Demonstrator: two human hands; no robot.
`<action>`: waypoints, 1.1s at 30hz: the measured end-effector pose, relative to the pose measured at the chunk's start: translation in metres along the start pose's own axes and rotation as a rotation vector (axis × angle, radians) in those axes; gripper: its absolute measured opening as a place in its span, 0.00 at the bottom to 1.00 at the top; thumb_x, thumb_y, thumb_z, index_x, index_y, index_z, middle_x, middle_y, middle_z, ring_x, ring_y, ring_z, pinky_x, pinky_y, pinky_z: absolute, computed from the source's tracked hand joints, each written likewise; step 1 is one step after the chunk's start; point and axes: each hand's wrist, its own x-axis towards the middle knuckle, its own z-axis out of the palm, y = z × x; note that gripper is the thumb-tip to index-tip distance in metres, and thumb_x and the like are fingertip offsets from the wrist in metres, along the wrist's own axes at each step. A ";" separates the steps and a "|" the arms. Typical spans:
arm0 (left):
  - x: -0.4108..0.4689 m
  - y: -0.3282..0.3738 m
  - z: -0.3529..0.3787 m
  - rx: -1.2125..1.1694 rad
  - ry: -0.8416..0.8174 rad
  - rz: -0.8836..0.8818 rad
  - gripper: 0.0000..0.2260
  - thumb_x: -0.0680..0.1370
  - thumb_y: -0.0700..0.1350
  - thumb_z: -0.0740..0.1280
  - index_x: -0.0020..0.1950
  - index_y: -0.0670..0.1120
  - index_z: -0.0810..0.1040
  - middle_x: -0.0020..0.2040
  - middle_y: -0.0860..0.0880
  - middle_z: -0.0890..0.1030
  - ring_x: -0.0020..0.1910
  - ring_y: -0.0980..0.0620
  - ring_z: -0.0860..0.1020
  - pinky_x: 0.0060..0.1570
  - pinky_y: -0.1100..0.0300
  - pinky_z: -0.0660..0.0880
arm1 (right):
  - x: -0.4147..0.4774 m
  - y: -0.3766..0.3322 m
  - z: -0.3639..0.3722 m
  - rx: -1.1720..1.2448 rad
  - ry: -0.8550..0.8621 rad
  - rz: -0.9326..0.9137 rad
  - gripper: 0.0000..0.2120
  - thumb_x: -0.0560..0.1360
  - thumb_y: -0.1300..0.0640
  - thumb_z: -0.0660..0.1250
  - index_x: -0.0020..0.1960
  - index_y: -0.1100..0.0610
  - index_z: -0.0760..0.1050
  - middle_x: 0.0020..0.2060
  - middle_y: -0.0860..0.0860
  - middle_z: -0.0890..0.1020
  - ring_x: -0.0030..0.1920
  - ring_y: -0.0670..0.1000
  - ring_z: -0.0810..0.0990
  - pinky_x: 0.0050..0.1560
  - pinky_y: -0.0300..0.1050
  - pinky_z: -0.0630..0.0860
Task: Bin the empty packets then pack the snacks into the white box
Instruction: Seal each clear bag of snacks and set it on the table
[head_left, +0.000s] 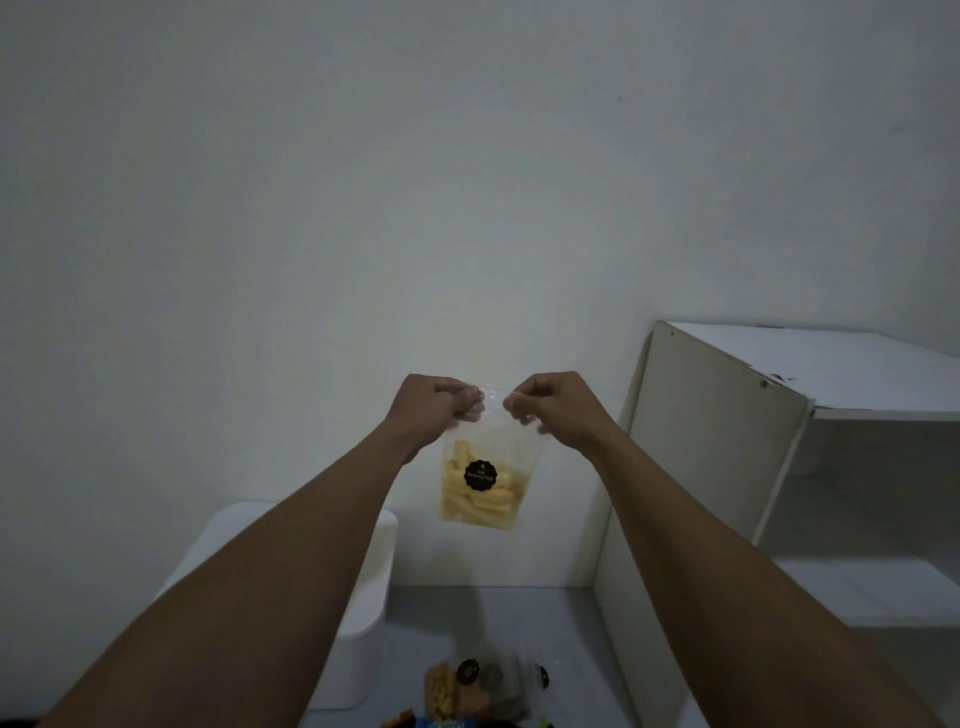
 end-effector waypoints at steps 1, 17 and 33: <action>0.000 0.000 0.001 -0.005 -0.022 -0.015 0.06 0.77 0.42 0.71 0.49 0.40 0.84 0.44 0.44 0.86 0.38 0.54 0.84 0.41 0.63 0.78 | 0.002 -0.001 0.001 -0.015 0.011 -0.011 0.06 0.73 0.57 0.72 0.42 0.60 0.83 0.35 0.53 0.84 0.35 0.45 0.79 0.37 0.41 0.73; -0.002 0.000 0.003 -0.076 -0.020 -0.051 0.09 0.77 0.44 0.70 0.50 0.38 0.84 0.48 0.45 0.86 0.49 0.50 0.85 0.54 0.51 0.77 | 0.007 -0.007 0.005 -0.166 0.018 -0.061 0.07 0.74 0.56 0.72 0.40 0.58 0.83 0.32 0.48 0.82 0.34 0.46 0.76 0.39 0.42 0.73; 0.005 -0.001 -0.002 0.108 0.091 0.027 0.09 0.80 0.45 0.66 0.49 0.42 0.84 0.46 0.48 0.85 0.46 0.54 0.79 0.42 0.63 0.71 | -0.003 -0.001 -0.002 -0.102 -0.106 -0.033 0.08 0.78 0.55 0.69 0.46 0.59 0.84 0.39 0.50 0.86 0.39 0.46 0.83 0.43 0.44 0.81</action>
